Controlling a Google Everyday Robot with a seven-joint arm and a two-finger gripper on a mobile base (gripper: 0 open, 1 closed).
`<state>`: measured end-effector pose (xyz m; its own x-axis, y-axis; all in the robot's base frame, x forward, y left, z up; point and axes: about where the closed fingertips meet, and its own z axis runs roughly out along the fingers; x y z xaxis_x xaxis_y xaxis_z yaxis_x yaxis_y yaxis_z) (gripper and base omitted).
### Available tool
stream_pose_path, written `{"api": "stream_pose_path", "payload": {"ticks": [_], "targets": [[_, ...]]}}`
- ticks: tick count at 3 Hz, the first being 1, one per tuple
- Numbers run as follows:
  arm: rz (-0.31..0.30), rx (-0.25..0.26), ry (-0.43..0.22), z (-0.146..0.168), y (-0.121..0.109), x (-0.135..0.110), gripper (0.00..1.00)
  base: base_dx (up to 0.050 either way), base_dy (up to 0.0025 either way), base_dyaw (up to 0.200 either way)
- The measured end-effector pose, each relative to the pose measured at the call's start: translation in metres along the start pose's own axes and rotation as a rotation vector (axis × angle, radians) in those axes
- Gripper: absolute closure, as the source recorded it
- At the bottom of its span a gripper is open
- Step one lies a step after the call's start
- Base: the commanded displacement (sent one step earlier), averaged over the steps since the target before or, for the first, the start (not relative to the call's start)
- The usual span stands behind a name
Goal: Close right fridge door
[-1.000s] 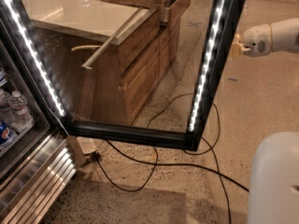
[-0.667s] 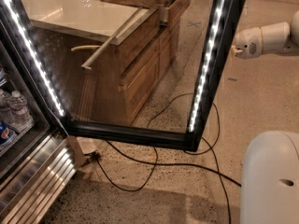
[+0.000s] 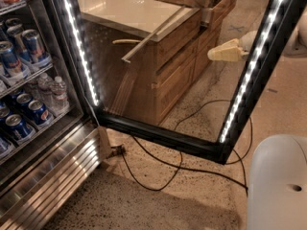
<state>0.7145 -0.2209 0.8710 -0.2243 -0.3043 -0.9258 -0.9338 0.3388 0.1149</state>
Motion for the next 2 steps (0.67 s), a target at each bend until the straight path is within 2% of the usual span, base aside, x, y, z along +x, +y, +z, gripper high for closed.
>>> {"api": "stream_pose_path", "payload": {"ticks": [1, 2], "targets": [[0.018, -0.111, 0.021, 0.016, 0.02, 0.005, 1.0, 0.0, 0.0, 0.0], [0.022, -0.216, 0.036, 0.029, 0.041, -0.006, 1.0, 0.0, 0.0, 0.0]]}}
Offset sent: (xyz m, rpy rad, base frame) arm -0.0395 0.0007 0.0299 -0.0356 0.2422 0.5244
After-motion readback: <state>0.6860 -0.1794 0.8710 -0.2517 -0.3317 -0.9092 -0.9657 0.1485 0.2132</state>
